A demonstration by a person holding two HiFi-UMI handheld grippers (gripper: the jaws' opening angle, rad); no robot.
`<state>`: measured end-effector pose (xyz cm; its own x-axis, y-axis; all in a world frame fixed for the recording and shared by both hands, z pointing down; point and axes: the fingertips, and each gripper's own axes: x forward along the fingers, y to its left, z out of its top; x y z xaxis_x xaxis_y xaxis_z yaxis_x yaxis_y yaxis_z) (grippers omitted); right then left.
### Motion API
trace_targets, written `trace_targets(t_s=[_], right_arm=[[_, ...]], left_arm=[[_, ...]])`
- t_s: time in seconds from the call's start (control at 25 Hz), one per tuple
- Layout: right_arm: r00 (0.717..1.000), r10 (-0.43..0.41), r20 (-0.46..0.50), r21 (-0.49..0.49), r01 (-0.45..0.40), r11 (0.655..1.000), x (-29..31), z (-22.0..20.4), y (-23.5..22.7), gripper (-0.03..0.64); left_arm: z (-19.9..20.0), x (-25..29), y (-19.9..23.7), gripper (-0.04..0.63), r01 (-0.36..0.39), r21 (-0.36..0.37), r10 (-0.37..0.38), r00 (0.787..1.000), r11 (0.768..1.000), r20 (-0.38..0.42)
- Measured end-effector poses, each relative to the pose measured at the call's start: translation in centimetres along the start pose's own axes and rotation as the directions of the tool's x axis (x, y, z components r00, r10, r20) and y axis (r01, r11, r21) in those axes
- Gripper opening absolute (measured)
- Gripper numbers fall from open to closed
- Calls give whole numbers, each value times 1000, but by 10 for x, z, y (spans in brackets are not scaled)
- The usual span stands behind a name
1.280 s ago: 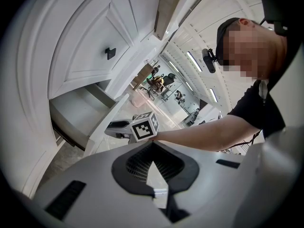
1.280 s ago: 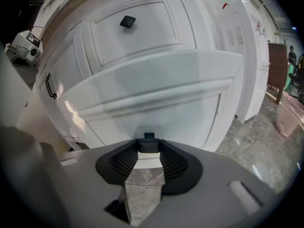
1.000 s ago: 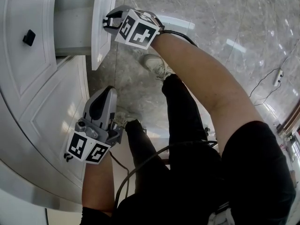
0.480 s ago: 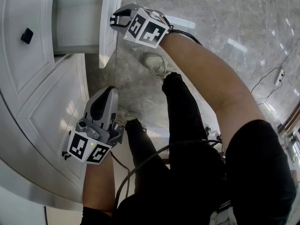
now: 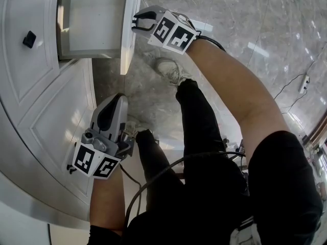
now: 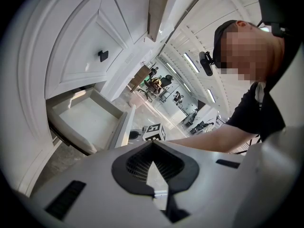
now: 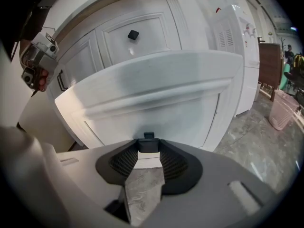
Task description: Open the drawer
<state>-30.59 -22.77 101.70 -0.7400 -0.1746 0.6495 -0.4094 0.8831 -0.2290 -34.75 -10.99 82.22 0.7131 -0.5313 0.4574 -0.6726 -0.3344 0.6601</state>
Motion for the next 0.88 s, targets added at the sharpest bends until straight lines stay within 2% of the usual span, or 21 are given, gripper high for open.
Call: trace_targets(t_s=[0.88], right_arm=[[1000, -14, 6, 34, 13, 999, -6, -7, 2, 138]], left_arm=[[-1, -8, -6, 0, -1, 14, 2, 1000, 1000, -18]])
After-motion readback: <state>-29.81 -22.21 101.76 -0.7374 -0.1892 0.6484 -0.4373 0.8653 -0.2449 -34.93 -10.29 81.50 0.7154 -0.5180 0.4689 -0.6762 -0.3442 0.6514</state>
